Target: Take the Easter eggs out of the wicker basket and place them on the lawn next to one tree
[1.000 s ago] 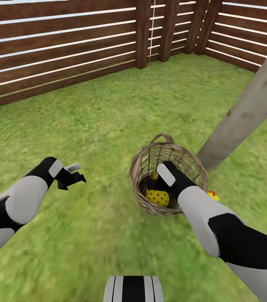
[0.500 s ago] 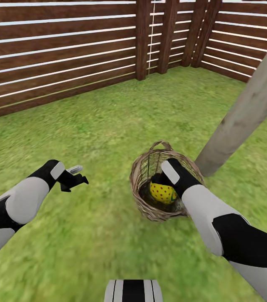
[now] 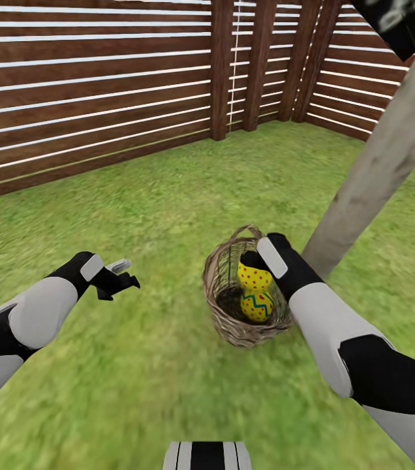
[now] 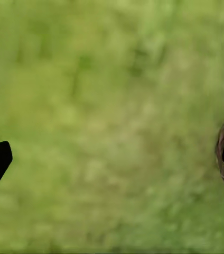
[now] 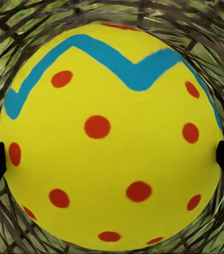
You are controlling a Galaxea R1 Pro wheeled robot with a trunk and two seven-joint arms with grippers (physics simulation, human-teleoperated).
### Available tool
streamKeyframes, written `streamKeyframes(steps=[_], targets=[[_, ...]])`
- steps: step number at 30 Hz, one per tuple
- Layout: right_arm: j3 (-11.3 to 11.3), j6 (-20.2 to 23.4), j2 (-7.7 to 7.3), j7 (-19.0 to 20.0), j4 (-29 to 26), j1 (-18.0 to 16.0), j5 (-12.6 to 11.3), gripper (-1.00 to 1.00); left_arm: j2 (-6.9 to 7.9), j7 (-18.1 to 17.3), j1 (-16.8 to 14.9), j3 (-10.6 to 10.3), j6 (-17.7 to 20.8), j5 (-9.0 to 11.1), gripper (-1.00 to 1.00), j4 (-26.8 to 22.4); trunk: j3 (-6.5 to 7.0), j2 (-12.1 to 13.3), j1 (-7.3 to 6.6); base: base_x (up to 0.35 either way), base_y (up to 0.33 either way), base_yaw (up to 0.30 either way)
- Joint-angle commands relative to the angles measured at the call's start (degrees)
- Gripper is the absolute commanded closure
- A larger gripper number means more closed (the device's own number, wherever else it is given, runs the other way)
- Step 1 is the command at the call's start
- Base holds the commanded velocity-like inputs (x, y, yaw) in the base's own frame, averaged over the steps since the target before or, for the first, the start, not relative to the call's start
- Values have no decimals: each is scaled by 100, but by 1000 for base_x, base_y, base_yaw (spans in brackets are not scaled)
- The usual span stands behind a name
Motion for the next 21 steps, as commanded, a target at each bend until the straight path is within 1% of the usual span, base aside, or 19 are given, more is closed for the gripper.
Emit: streamKeyframes(steps=[1, 4, 6, 13, 16, 18, 21], targets=[[27, 34, -7, -92, -105, -3, -62, 100, -1, 21, -3, 46, 22, -29, -100, -5, 18, 0, -3, -1, 0, 0], [58, 214, -2, -323, -265, -3, -74, 100, 0, 21, -3, 46, 9, -23, -100, 81, 85, 4, -11, -11, 0, 0], [62, 243, -4, -372, -280, -3, -77, 100, 0, 21, -3, 49, 5, -21, -100, 102, 129, 7, -16, -194, 0, 0], [64, 254, -3, -390, -331, -3, -80, 100, 0, 20, -3, 48, 1, -21, -100, 118, 284, 16, -34, -320, 0, 0], [58, 256, -8, -397, -529, -3, -79, 100, 0, 14, -3, 46, 3, -21, -100, 118, 350, 20, -42, -311, 0, 0], [56, 256, -22, -398, -595, -3, -72, 100, 0, 12, -3, 48, -40, -21, -100, 212, 395, 23, -47, -83, 0, 0], [55, 256, -92, -398, -705, -3, -70, 100, -1, 19, -3, 48, -212, -21, -100, 273, 461, 27, -55, -18, 0, 0]])
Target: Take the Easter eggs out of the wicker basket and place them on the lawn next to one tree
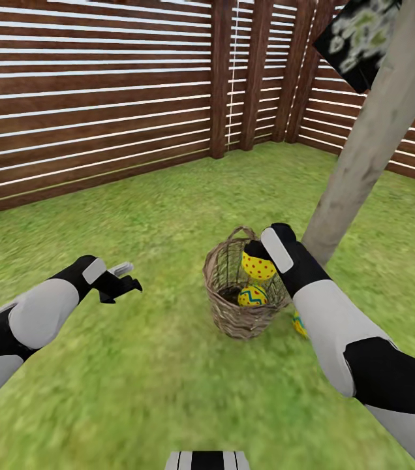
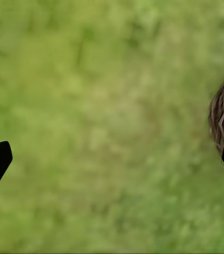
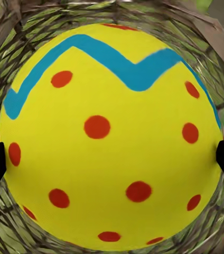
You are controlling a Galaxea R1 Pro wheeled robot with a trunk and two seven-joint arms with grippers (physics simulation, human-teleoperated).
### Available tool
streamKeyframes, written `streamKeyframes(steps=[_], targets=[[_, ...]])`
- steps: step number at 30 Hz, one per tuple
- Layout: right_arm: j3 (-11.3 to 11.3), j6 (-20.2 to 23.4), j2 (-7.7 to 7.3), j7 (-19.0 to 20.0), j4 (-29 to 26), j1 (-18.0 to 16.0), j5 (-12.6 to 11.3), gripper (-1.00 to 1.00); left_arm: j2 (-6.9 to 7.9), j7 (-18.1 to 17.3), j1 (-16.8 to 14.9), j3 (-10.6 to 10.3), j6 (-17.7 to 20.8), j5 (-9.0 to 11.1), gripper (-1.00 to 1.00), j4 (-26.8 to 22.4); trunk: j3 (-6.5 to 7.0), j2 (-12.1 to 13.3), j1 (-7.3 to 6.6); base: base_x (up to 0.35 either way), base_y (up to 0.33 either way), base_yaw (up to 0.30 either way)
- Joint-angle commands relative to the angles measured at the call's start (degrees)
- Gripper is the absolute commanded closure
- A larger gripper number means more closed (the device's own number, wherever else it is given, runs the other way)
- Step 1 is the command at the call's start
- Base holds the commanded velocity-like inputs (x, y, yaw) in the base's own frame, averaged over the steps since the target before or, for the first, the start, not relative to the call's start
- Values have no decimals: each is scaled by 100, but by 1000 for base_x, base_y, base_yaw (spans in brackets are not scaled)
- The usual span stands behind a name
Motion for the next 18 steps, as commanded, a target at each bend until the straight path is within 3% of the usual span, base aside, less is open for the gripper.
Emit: streamKeyframes(steps=[1, 5, 11, 15, 18], targets=[[18, 5, -18, -69, -68, -3, -64, 100, -2, 29, -3, 45, -2, -28, -100, 1, 18, 0, -3, -5, 0, 0], [6, 1, -87, -255, -202, -3, -70, 100, 5, 41, -3, 50, -28, -21, -100, 6, 106, 5, -14, -1, 0, 0], [0, 2, -359, -350, -219, -3, -96, 100, 1, 35, -3, 43, -42, -20, -100, 7, 239, 13, -29, -1, 0, 0], [14, 12, -330, -352, -223, 1, -126, 100, -1, 34, -3, 45, -47, -18, -100, 7, 328, 19, -39, -198, 0, 0], [18, 14, -205, -353, -206, 5, -133, 100, -1, 34, -3, 44, -47, -19, -100, 7, 394, 23, -47, -317, 0, 0]])
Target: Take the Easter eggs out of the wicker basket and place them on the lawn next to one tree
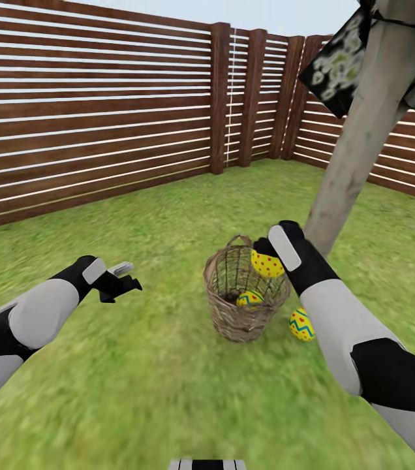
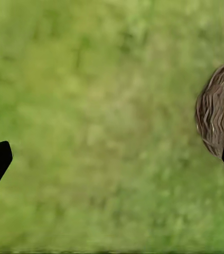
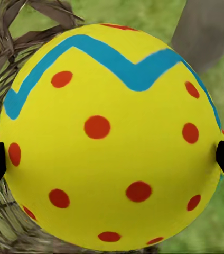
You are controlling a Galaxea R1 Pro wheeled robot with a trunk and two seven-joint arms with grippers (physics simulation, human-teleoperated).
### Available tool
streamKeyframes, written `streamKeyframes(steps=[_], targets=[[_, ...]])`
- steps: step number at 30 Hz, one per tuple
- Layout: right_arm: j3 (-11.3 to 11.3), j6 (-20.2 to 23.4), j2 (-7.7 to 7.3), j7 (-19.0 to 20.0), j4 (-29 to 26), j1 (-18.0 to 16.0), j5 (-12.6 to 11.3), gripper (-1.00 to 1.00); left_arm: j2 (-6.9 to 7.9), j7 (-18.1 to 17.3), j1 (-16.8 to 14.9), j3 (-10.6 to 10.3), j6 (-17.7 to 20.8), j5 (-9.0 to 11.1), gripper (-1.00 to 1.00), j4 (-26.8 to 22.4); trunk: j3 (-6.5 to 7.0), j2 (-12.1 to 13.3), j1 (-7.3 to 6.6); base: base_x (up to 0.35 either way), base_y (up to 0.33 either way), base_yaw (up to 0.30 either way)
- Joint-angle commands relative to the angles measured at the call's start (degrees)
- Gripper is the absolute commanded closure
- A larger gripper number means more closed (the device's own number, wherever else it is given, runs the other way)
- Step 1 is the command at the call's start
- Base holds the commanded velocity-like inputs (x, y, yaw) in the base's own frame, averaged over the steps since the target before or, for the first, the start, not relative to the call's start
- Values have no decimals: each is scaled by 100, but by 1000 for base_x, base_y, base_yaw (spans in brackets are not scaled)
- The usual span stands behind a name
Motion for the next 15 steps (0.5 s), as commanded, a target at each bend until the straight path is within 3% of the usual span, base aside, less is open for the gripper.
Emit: streamKeyframes(steps=[1, 5, 10, 15], targets=[[17, 8, 20, -63, -2, -4, -58, 100, -2, 23, -3, 46, 25, -28, -100, -6, 18, 0, -7, -329, 0, 0], [5, 8, 29, -63, -7, -3, -52, 100, -6, 17, -3, 46, 25, -28, -100, -6, 106, 5, -17, -323, 0, 0], [-6, 8, -1, -63, -25, -3, -36, 100, -53, 7, -3, 45, 22, -27, -100, -6, 106, 5, -17, -78, 0, 0], [-9, 7, -226, -63, -4, 51, -40, 100, -63, 13, -3, 45, 8, -21, -100, -6, 106, 5, -17, -8, -6, 0]])
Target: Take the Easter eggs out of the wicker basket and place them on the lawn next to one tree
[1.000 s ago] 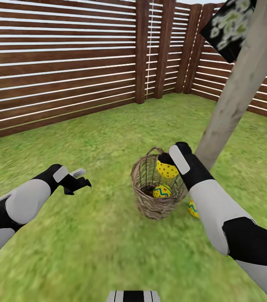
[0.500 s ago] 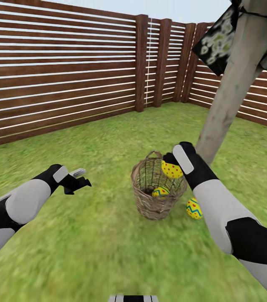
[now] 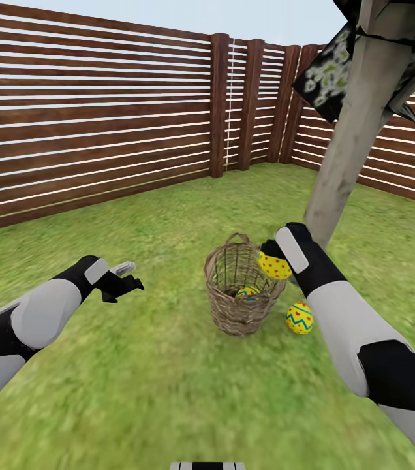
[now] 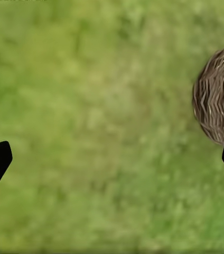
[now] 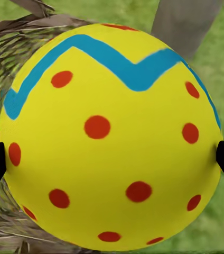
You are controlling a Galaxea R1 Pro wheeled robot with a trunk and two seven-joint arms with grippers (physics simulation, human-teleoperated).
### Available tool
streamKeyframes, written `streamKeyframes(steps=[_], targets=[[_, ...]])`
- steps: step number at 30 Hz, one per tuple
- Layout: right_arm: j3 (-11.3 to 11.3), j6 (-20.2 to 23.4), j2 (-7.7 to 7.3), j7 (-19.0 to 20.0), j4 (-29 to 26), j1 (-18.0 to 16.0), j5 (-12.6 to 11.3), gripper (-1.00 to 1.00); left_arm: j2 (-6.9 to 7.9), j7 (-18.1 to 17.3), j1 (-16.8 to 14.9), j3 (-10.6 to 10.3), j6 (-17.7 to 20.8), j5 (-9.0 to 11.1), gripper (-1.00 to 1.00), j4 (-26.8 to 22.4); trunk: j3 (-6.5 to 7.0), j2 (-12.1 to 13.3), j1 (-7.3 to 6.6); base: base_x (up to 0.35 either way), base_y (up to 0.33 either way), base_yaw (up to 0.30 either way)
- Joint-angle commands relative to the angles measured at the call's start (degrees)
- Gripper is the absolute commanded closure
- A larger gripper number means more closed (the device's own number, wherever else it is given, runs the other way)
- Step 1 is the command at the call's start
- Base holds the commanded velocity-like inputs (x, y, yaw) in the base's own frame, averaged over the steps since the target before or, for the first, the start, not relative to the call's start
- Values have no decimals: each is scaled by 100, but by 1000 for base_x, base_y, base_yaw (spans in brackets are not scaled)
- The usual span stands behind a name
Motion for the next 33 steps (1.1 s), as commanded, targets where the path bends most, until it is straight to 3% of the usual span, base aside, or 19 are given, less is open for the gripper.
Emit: streamKeyframes(steps=[1, 10, 14, 20, 25, 28, 29, 33], targets=[[18, 4, -62, -63, -2, 46, -65, 100, -3, 25, -3, 49, 24, -24, -100, -6, -5, -2, -2, -80, -137, 0], [18, -3, -153, -59, 1, 203, -66, 100, -36, 27, -3, 49, 17, -31, -100, -6, -5, -2, -2, -102, -255, 0], [18, -6, -264, -55, 4, 229, -66, 100, -38, 24, -3, 49, 15, -32, -100, -6, -5, -2, -2, -6, -301, 0], [13, -60, -679, -19, 3, 542, -80, 100, -2, -55, -3, 55, 21, -32, -100, 113, -5, -2, -2, 0, -284, 0], [9, -74, -1071, 279, 1, 811, -300, 100, 14, -281, -3, 57, 24, -26, -100, 162, -5, -2, -2, 0, -196, 0], [9, -74, -1195, 318, 1, 935, -313, 100, 74, -808, 4, 58, 28, -24, -100, 253, -5, -2, -2, 0, -29, 0], [9, -81, -1245, 325, 1, 986, -313, 100, 182, -1208, 9, 58, 36, -18, -100, 300, -5, -2, -2, 0, -9, 0], [12, -358, -1547, 406, 14, 1370, -321, 100, 656, -3772, 391, 51, 50, -13, -100, 350, -5, -2, -2, 0, -2, 0]])
